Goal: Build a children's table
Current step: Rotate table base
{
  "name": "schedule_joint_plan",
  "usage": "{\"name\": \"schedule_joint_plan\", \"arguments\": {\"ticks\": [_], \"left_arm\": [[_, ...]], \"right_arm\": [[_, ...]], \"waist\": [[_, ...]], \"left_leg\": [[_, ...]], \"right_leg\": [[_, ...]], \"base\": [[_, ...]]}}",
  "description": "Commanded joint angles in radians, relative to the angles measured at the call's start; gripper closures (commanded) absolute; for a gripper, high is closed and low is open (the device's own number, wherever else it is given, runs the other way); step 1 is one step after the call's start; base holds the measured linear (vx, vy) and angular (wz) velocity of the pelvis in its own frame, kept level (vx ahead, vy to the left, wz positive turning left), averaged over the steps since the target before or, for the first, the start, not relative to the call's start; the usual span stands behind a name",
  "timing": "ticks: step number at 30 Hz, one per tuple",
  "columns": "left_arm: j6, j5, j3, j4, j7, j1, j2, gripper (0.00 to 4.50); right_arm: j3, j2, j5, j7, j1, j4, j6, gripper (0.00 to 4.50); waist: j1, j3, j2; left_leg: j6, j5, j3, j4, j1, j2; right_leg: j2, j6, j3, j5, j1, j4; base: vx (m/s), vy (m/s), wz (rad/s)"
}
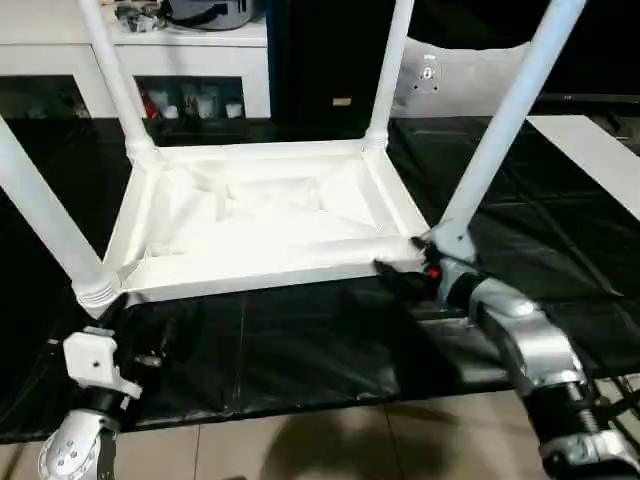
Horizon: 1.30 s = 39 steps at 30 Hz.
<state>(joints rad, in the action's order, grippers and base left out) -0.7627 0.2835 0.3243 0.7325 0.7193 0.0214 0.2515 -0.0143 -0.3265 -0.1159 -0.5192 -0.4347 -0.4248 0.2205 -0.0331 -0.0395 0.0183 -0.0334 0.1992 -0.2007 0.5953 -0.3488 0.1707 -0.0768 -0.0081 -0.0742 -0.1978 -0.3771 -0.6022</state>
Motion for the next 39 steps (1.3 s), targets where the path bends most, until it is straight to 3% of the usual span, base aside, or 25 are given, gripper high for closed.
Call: {"name": "schedule_joint_plan", "arguments": {"ticks": [1, 4, 7, 9, 10, 11, 12, 13, 14, 15, 16, 17, 20, 21, 22, 23, 25, 26, 27, 30, 31, 34, 37, 38, 39], "left_arm": [[0.02, 0.016, 0.0, 0.108, 0.045, 0.036, 0.002, 0.07], [0.019, 0.076, -0.006, 0.085, 0.162, 0.024, 0.02, 0.07], [0.029, 0.105, -0.021, 0.058, 0.234, 0.01, 0.03, 0.07], [0.055, 0.087, -0.047, 0.02, 0.245, -0.011, 0.06, 0.07], [0.105, 0.082, -0.062, -0.052, 0.226, -0.02, 0.084, 0.07], [0.411, 0.137, -0.094, -0.406, 0.136, -0.071, 0.19, 0.07], [0.5, 0.16, -0.104, -0.504, 0.116, -0.084, 0.22, 0.07], [0.5, 0.16, -0.104, -0.504, 0.116, -0.084, 0.22, 0.07], [0.54, 0.174, -0.104, -0.536, 0.129, -0.079, 0.244, 0.07], [0.547, 0.173, -0.104, -0.538, 0.145, -0.072, 0.257, 0.07], [0.553, 0.172, -0.101, -0.532, 0.167, -0.063, 0.274, 0.07], [0.577, 0.173, -0.098, -0.565, 0.184, -0.032, 0.308, 0.07], [0.665, 0.194, -0.098, -0.741, 0.12, 0.036, 0.335, 0.07], [0.726, 0.203, -0.09, -0.806, 0.076, 0.049, 0.342, 0.07], [0.729, 0.203, -0.089, -0.809, 0.074, 0.049, 0.342, 0.07], [0.812, 0.207, -0.072, -0.87, 0.018, 0.05, 0.363, 0.07], [0.855, 0.204, -0.065, -0.892, -0.007, 0.047, 0.376, 0.07], [0.924, 0.206, -0.062, -0.92, -0.028, 0.034, 0.403, 0.07], [1.012, 0.216, -0.062, -0.963, -0.045, 0.021, 0.445, 0.07], [1.097, 0.231, -0.06, -1.018, -0.049, 0.037, 0.493, 0.07], [1.142, 0.242, -0.053, -1.045, -0.056, 0.05, 0.512, 0.07], [1.186, 0.248, -0.031, -1.07, -0.085, 0.054, 0.521, 0.07], [1.177, 0.257, -0.032, -1.027, -0.132, -0.017, 0.474, 0.07], [1.162, 0.267, -0.039, -0.991, -0.155, -0.067, 0.433, 0.07], [1.178, 0.256, -0.046, -0.977, -0.175, -0.086, 0.426, 0.07]], "right_arm": [[0.058, -0.03, 0.001, 0.046, -0.02, -0.027, -0.016, 0.0], [0.102, -0.064, -0.006, 0.081, -0.058, -0.091, -0.032, 0.0], [0.108, -0.075, -0.004, 0.08, -0.076, -0.116, -0.042, 0.0], [0.103, -0.077, 0.004, 0.078, -0.09, -0.139, -0.056, 0.0], [0.102, -0.078, 0.007, 0.079, -0.096, -0.148, -0.062, 0.0], [0.11, -0.086, 0.01, 0.091, -0.108, -0.172, -0.075, 0.0], [0.113, -0.089, 0.011, 0.096, -0.115, -0.185, -0.083, 0.0], [0.113, -0.089, 0.011, 0.096, -0.115, -0.185, -0.083, 0.0], [0.116, -0.093, 0.012, 0.102, -0.123, -0.203, -0.091, 0.0], [0.116, -0.095, 0.012, 0.102, -0.126, -0.211, -0.094, 0.0], [0.117, -0.096, 0.013, 0.1, -0.129, -0.218, -0.097, 0.0], [0.115, -0.094, 0.013, 0.093, -0.129, -0.222, -0.098, 0.0], [0.103, -0.08, 0.014, 0.078, -0.122, -0.22, -0.101, 0.0], [0.097, -0.072, 0.012, 0.077, -0.121, -0.222, -0.105, 0.0], [0.097, -0.071, 0.012, 0.077, -0.121, -0.222, -0.105, 0.0], [0.088, -0.059, 0.013, 0.08, -0.12, -0.227, -0.11, 0.0], [0.084, -0.054, 0.014, 0.081, -0.119, -0.229, -0.111, 0.0], [0.077, -0.048, 0.012, 0.076, -0.115, -0.226, -0.111, 0.0], [0.072, -0.043, 0.01, 0.064, -0.108, -0.218, -0.111, 0.0], [0.069, -0.041, 0.009, 0.054, -0.095, -0.208, -0.111, 0.0], [0.068, -0.04, 0.008, 0.05, -0.087, -0.203, -0.108, 0.0], [0.065, -0.03, -0.026, -0.004, -0.056, -0.159, -0.075, 0.0], [0.047, -0.01, -0.071, -0.086, -0.02, -0.099, -0.03, 0.0], [0.029, 0.001, -0.078, -0.104, -0.003, -0.071, -0.009, 0.0], [0.009, 0.002, -0.065, -0.107, 0.006, -0.06, -0.013, 0.0]], "waist": [[-0.006, 0.034, 0.021], [-0.016, 0.036, 0.028], [-0.035, 0.036, 0.021], [-0.039, 0.037, 0.013], [-0.041, 0.039, 0.009], [-0.041, 0.039, 0.009], [-0.049, 0.04, 0.002], [-0.053, 0.04, -0.001], [-0.052, 0.036, 0.01], [-0.052, 0.03, 0.02], [-0.049, 0.029, 0.031], [-0.045, 0.031, 0.033], [-0.038, 0.04, 0.023], [-0.032, 0.039, 0.029], [-0.034, 0.042, 0.026], [-0.037, 0.042, 0.025], [-0.038, 0.039, 0.031], [-0.036, 0.039, 0.031], [-0.038, 0.036, 0.026], [-0.036, 0.034, 0.03], [-0.035, 0.035, 0.025], [-0.029, 0.036, 0.024], [-0.026, 0.036, 0.028], [-0.03, 0.036, 0.017], [-0.029, 0.037, 0.014]], "left_leg": [[-0.013, 0.351, 0.043, -0.087, 0.011, 0.068], [0.009, 0.302, 0.035, -0.081, 0.008, 0.068], [0.009, 0.275, 0.026, -0.081, 0.01, 0.072], [-0.003, 0.28, 0.024, -0.085, 0.01, 0.075], [-0.014, 0.288, 0.026, -0.086, 0.011, 0.081], [-0.028, 0.309, 0.024, -0.085, 0.015, 0.086], [-0.047, 0.329, 0.025, -0.082, 0.024, 0.084], [-0.047, 0.325, 0.025, -0.08, 0.026, 0.077], [-0.049, 0.305, 0.02, -0.079, 0.019, 0.072], [-0.046, 0.3, 0.024, -0.083, 0.008, 0.068], [-0.04, 0.303, 0.023, -0.084, 0.008, 0.067], [-0.031, 0.293, 0.026, -0.082, 0.005, 0.066], [-0.027, 0.235, 0.022, -0.079, 0.007, 0.074], [-0.024, 0.228, 0.017, -0.077, 0.009, 0.069], [-0.03, 0.224, 0.017, -0.076, 0.011, 0.071], [-0.031, 0.215, 0.015, -0.074, 0.013, 0.07], [-0.031, 0.218, 0.016, -0.076, 0.008, 0.068], [-0.035, 0.231, 0.016, -0.075, 0.009, 0.066], [-0.036, 0.236, 0.018, -0.076, 0.008, 0.065], [-0.045, 0.253, 0.019, -0.075, 0.008, 0.063], [-0.049, 0.252, 0.02, -0.075, 0.009, 0.064], [-0.044, 0.239, 0.02, -0.073, 0.005, 0.063], [-0.031, 0.233, 0.023, -0.073, 0.002, 0.063], [-0.036, 0.237, 0.022, -0.072, 0.008, 0.062], [-0.041, 0.24, 0.022, -0.072, 0.01, 0.062]], "right_leg": [[-0.091, -0.098, 0.064, -0.475, 0.008, 0.098], [-0.092, -0.12, 0.069, -0.442, 0.007, 0.091], [-0.086, -0.142, 0.067, -0.392, 0.008, 0.084], [-0.08, -0.153, 0.065, -0.34, 0.008, 0.078], [-0.083, -0.162, 0.066, -0.321, 0.012, 0.069], [-0.084, -0.179, 0.068, -0.305, 0.01, 0.062], [-0.085, -0.205, 0.069, -0.298, 0.002, 0.058], [-0.082, -0.211, 0.068, -0.301, -0.003, 0.063], [-0.075, -0.213, 0.065, -0.274, -0.001, 0.066], [-0.072, -0.192, 0.062, -0.293, 0.008, 0.065], [-0.071, -0.178, 0.063, -0.315, 0.008, 0.067], [-0.074, -0.157, 0.066, -0.348, 0.011, 0.064], [-0.073, -0.171, 0.069, -0.265, 0.008, 0.056], [-0.063, -0.184, 0.069, -0.227, 0.004, 0.056], [-0.064, -0.194, 0.068, -0.198, 0.006, 0.05], [-0.06, -0.205, 0.067, -0.156, 0.004, 0.048], [-0.059, -0.208, 0.066, -0.142, 0.008, 0.046], [-0.058, -0.201, 0.066, -0.159, 0.009, 0.045], [-0.06, -0.196, 0.066, -0.182, 0.009, 0.048], [-0.061, -0.183, 0.067, -0.235, 0.008, 0.054], [-0.061, -0.183, 0.067, -0.233, 0.008, 0.051], [-0.057, -0.184, 0.067, -0.205, 0.011, 0.051], [-0.059, -0.185, 0.068, -0.205, 0.013, 0.053], [-0.06, -0.188, 0.069, -0.219, 0.009, 0.056], [-0.058, -0.19, 0.068, -0.211, 0.007, 0.057]], "base": [[0.0, 0.0, 0.0], [0.0, 0.0, 0.0], [0.0, 0.0, 0.0], [0.0, 0.0, 0.0], [0.0, 0.0, 0.0], [0.0, 0.0, 0.0], [0.0, 0.0, 0.0], [0.0, 0.0, 0.0], [0.0, 0.0, 0.0], [0.0, 0.0, 0.0], [0.0, 0.0, 0.0], [0.0, 0.0, 0.0], [0.0, 0.0, 0.0], [0.0, 0.0, 0.0], [0.0, 0.0, 0.0], [0.0, 0.0, 0.0], [0.0, 0.0, 0.0], [0.0, 0.0, 0.0], [0.0, 0.0, 0.0], [0.0, 0.0, 0.0], [0.0, 0.0, 0.0], [0.0, 0.0, 0.0], [0.0, 0.0, 0.0], [0.0, 0.0, 0.0], [0.0, 0.0, 0.0]]}}
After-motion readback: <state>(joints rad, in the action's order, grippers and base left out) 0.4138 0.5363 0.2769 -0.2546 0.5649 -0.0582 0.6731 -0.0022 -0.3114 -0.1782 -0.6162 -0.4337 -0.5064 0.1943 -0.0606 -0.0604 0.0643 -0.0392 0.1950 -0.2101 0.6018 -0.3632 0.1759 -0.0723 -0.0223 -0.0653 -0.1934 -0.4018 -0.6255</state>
